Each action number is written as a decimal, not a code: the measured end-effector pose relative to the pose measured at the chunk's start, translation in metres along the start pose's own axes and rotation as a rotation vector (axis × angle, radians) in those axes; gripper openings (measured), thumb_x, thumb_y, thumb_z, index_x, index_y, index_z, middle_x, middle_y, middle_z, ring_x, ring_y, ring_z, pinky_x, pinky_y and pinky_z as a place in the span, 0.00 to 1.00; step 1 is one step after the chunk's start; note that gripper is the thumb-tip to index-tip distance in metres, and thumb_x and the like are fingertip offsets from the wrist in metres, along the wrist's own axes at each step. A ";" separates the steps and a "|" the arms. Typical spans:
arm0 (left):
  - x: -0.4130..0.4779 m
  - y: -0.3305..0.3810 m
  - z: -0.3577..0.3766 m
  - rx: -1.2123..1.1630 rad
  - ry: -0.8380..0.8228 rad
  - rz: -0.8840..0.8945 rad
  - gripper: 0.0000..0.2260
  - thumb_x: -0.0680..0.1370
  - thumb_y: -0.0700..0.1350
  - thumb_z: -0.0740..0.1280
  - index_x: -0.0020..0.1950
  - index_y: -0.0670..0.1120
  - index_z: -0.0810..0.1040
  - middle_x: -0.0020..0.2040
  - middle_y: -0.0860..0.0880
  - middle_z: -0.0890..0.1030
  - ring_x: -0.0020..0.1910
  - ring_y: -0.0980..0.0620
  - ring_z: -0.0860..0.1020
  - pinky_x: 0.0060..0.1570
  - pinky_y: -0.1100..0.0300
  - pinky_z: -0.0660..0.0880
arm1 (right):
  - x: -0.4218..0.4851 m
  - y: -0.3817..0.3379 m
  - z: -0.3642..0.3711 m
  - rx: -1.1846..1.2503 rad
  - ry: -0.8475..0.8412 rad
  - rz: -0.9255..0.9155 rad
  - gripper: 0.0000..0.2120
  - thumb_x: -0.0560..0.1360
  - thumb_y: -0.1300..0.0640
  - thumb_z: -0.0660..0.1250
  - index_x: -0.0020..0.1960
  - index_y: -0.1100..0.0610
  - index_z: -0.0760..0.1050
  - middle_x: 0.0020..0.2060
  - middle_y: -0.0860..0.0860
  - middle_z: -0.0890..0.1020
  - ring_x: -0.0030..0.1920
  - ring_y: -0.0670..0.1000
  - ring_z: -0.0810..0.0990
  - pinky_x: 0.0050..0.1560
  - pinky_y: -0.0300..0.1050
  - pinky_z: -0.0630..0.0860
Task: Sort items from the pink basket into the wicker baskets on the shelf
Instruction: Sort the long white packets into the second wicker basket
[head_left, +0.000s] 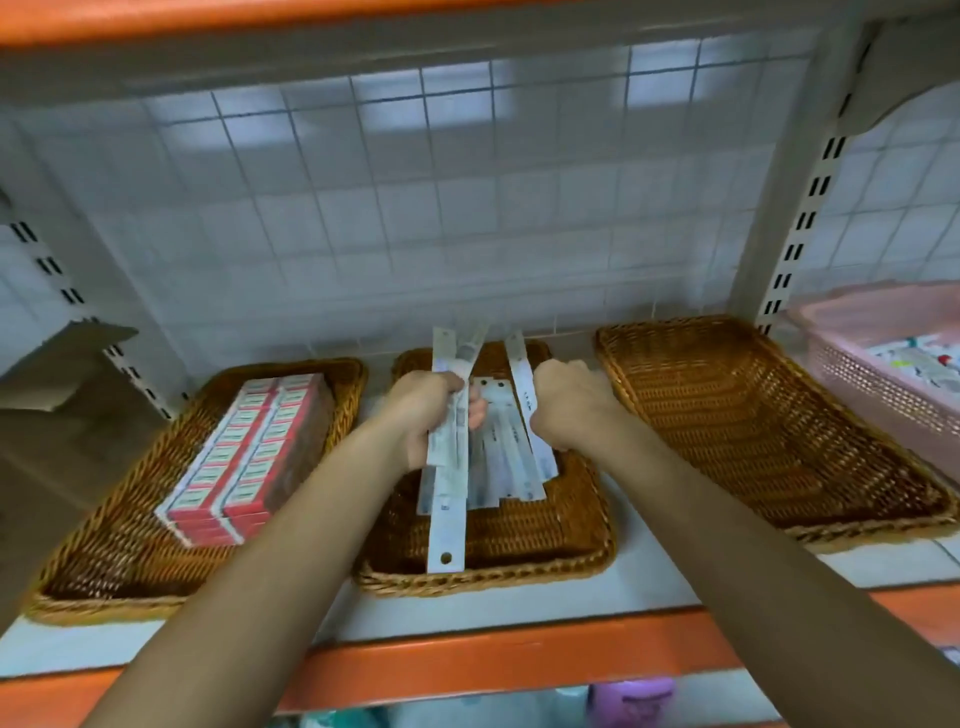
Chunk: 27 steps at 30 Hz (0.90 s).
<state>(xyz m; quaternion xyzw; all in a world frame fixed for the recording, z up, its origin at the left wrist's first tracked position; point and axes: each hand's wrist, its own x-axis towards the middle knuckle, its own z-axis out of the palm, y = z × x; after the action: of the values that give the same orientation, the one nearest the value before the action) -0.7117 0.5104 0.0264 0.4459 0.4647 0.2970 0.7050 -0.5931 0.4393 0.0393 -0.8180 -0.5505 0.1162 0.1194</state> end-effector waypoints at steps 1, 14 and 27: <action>0.000 -0.001 -0.003 0.007 -0.006 0.003 0.08 0.82 0.38 0.56 0.53 0.35 0.73 0.38 0.42 0.76 0.26 0.52 0.79 0.25 0.63 0.75 | -0.002 -0.005 0.001 -0.038 0.005 -0.010 0.11 0.72 0.69 0.62 0.37 0.59 0.63 0.45 0.57 0.75 0.46 0.57 0.76 0.41 0.45 0.70; -0.003 -0.016 -0.017 0.031 -0.029 0.079 0.08 0.82 0.36 0.55 0.55 0.37 0.73 0.40 0.42 0.79 0.34 0.49 0.79 0.28 0.62 0.76 | 0.002 -0.019 0.028 -0.284 0.025 0.006 0.15 0.75 0.69 0.58 0.60 0.61 0.73 0.57 0.58 0.75 0.59 0.57 0.74 0.47 0.45 0.71; -0.002 -0.008 -0.021 -0.066 0.034 0.048 0.12 0.82 0.37 0.57 0.62 0.34 0.72 0.51 0.36 0.81 0.40 0.45 0.81 0.37 0.54 0.78 | 0.005 -0.014 0.030 0.122 0.225 -0.368 0.11 0.74 0.62 0.65 0.53 0.51 0.70 0.48 0.51 0.76 0.47 0.54 0.77 0.48 0.52 0.76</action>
<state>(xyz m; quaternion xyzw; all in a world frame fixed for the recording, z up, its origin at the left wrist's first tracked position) -0.7316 0.5128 0.0165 0.4286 0.4556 0.3364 0.7040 -0.6131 0.4505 0.0154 -0.7029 -0.6657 0.0336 0.2483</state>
